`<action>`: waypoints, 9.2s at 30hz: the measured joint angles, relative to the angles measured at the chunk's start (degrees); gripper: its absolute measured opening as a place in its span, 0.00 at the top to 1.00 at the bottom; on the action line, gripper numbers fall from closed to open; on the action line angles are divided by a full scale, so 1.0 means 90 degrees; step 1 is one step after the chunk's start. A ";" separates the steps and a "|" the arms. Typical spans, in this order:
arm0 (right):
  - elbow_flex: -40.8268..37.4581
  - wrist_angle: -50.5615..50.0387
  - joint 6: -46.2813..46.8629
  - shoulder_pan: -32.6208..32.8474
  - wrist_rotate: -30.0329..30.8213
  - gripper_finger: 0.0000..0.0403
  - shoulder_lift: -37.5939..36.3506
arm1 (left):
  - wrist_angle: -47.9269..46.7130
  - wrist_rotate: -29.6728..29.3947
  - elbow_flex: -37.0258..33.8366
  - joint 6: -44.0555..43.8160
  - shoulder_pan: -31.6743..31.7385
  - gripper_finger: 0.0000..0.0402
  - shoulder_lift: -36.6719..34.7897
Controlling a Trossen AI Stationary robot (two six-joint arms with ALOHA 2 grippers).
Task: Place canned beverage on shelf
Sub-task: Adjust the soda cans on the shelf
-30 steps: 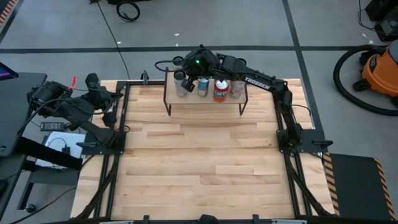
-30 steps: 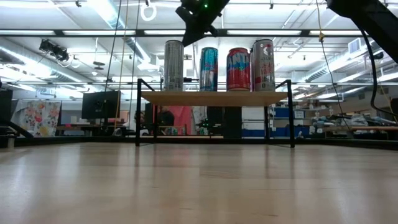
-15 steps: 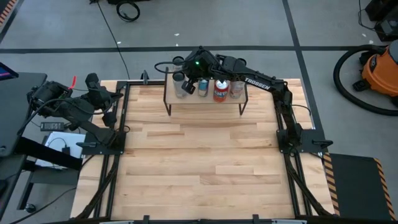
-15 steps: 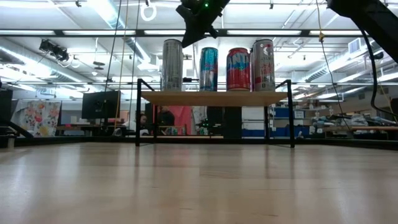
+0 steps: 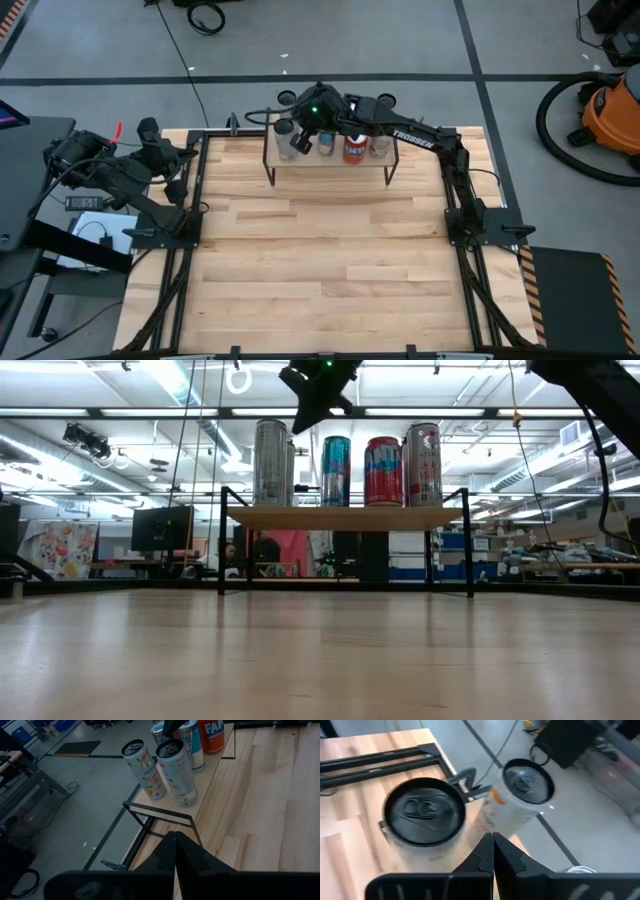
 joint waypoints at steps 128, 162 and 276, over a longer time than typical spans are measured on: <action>0.0002 0.1314 0.1165 0.1684 0.1112 0.49 0.0209 | 0.0002 0.0003 0.0000 -0.0051 0.0000 0.98 -0.0001; -0.2776 0.4099 0.3267 0.2304 0.3959 0.08 0.0218 | 0.0003 0.0003 0.0000 -0.0034 0.0000 0.98 0.0000; -0.4476 0.8126 0.1454 0.0990 0.2496 0.02 0.0209 | 0.0004 0.0004 0.0000 -0.0036 -0.0001 0.98 0.0000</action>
